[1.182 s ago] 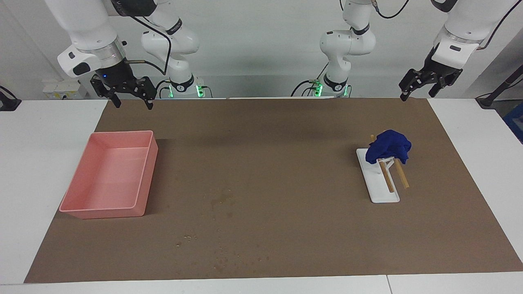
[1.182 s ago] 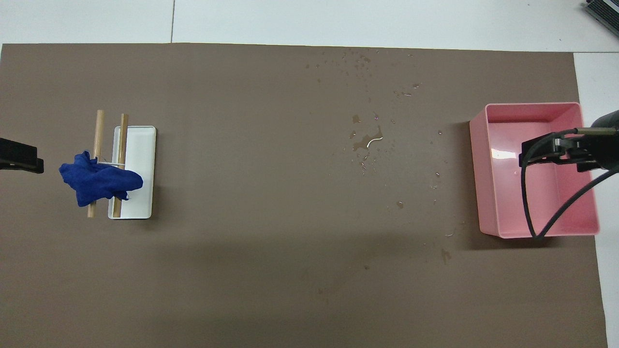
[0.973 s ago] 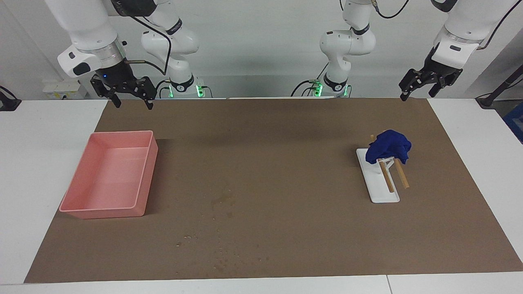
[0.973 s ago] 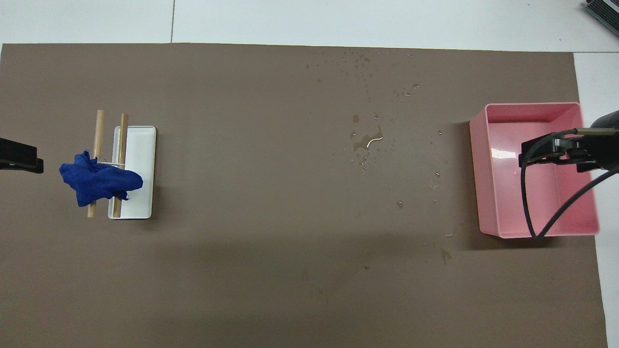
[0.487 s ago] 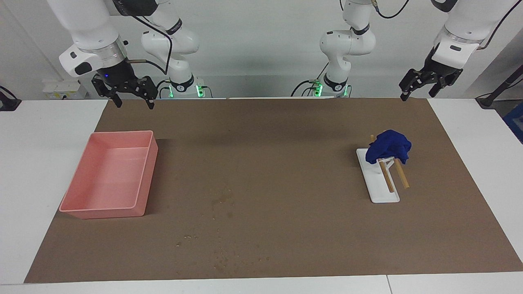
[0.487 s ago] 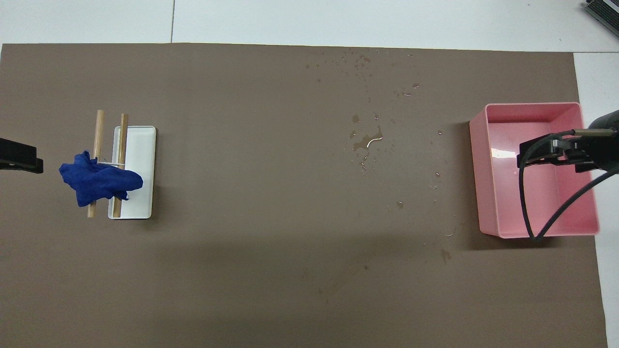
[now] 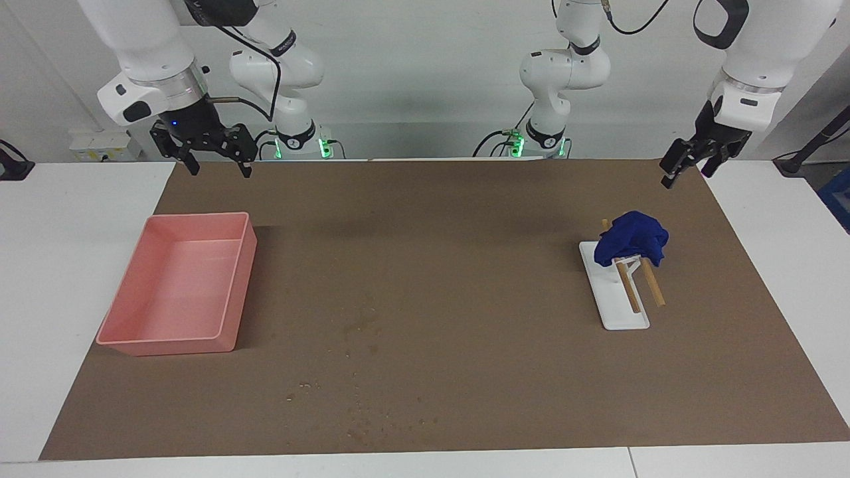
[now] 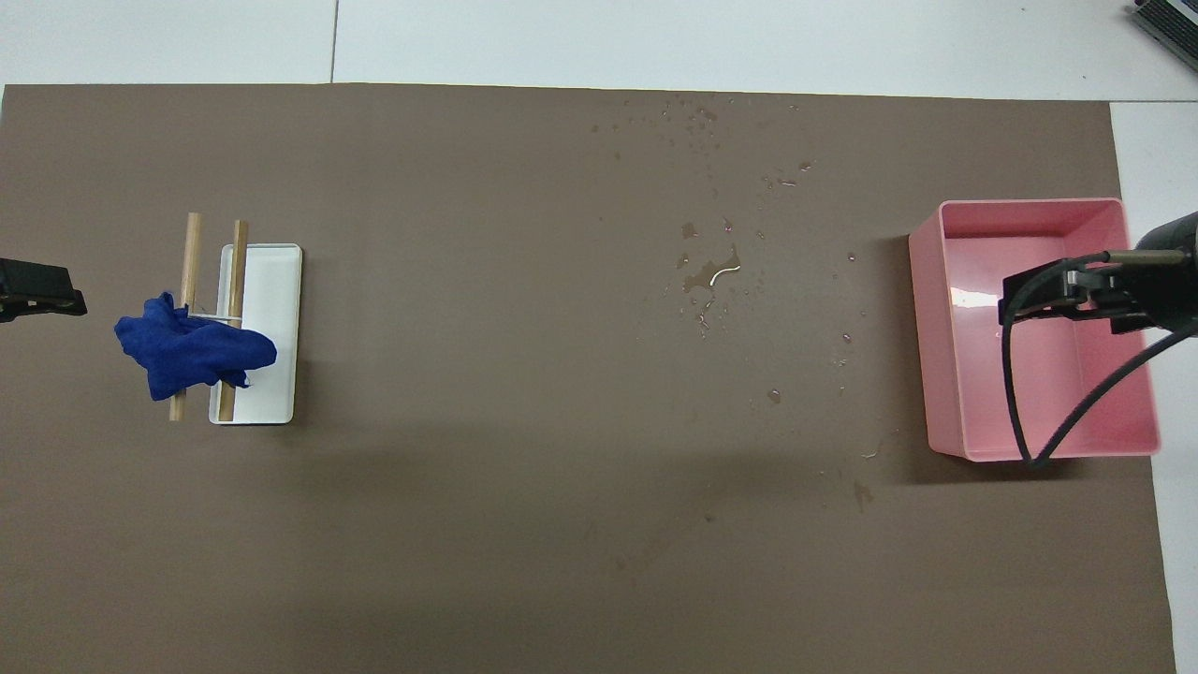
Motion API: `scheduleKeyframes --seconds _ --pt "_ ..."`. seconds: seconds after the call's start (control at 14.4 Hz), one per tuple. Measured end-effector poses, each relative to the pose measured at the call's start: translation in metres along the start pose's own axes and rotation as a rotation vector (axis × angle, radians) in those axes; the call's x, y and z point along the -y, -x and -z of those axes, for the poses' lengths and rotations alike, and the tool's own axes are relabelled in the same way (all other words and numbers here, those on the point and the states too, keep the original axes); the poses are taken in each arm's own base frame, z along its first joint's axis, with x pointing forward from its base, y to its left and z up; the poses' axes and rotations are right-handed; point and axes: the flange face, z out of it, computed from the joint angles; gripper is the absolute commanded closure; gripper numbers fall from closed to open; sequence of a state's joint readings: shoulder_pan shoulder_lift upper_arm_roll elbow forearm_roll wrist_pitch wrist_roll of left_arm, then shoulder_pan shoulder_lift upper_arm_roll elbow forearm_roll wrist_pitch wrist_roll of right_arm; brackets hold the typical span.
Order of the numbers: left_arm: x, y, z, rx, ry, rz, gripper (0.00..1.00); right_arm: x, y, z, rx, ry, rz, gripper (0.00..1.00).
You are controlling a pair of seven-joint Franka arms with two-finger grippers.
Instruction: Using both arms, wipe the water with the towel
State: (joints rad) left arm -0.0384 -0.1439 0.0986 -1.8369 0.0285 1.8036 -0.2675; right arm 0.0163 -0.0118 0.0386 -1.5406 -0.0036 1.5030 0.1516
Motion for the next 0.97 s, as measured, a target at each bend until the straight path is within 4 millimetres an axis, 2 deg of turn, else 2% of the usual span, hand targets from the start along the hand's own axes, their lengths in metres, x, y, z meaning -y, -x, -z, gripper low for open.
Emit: scheduleKeyframes --seconds 0.28,0.63,0.76,0.9,0.97 --pt "0.002 0.009 -0.055 -0.031 0.017 0.328 0.00 0.000 0.000 0.000 0.000 0.000 0.001 0.00" --pt "0.006 0.014 -0.118 -0.053 0.035 0.592 0.00 0.002 0.000 0.000 0.001 0.000 0.004 0.00" --pt "0.007 0.010 -0.136 -0.055 0.035 0.653 0.00 0.002 0.000 -0.001 0.001 0.000 0.004 0.00" --pt "0.005 0.008 -0.145 -0.050 0.030 0.663 0.00 0.002 0.000 -0.001 0.002 0.000 0.004 0.00" --pt "0.004 0.008 -0.146 -0.048 0.029 0.663 0.13 0.002 0.000 -0.001 0.002 0.000 0.004 0.00"
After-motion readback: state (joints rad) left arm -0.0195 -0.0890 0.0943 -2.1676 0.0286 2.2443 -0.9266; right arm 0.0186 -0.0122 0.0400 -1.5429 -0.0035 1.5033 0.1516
